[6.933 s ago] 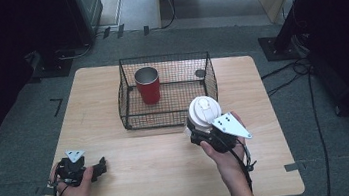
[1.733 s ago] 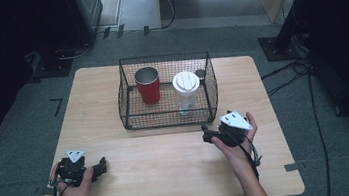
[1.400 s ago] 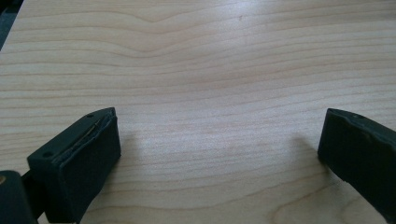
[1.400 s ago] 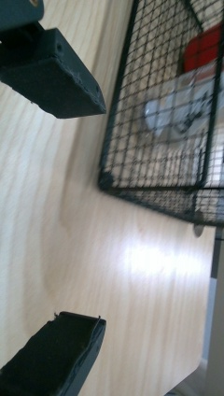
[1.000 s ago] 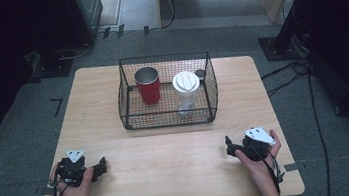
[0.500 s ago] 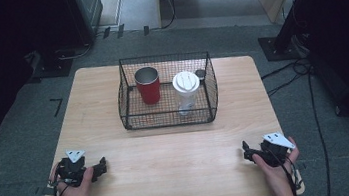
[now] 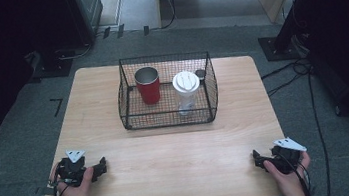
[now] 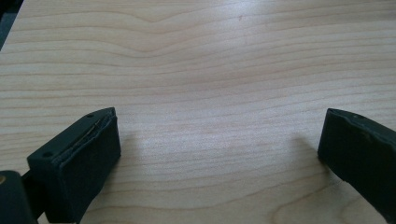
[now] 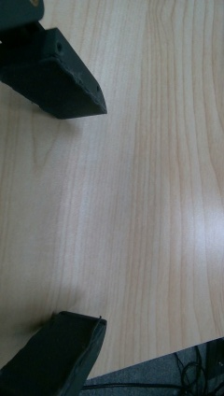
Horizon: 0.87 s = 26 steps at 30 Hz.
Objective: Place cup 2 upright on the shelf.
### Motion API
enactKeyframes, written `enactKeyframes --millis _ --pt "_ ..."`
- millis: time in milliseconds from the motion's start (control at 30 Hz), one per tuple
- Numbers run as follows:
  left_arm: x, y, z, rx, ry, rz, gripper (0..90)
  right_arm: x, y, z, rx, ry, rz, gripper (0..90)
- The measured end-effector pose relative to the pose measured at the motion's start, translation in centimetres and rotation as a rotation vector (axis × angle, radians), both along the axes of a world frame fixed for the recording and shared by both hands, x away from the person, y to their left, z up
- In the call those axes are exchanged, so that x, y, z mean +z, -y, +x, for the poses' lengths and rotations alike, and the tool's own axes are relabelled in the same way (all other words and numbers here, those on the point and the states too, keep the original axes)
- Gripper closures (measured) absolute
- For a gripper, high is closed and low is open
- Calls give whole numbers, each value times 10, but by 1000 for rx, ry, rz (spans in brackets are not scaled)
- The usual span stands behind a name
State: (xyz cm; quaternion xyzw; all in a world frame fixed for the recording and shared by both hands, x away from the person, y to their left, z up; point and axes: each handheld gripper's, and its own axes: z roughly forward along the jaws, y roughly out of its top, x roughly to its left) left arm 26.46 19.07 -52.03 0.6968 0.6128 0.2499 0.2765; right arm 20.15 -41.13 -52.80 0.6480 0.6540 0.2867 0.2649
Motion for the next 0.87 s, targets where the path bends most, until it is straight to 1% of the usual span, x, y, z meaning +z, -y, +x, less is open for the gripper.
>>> enactKeyframes --millis 167,633,700,733,867 --pt "0 0 0 0 -1 0 0 0 1 -2 8 0 -2 8" --pt "0 0 0 0 0 0 0 0 1 -2 7 -1 -2 7" --pt "0 2 0 22 -1 0 0 0 1 -1 9 -2 -2 4" --pt "0 5 0 46 0 -2 0 0 1 -1 10 -2 -2 3" --pt "0 9 -4 89 1 -5 0 0 1 -1 11 -3 -2 0"
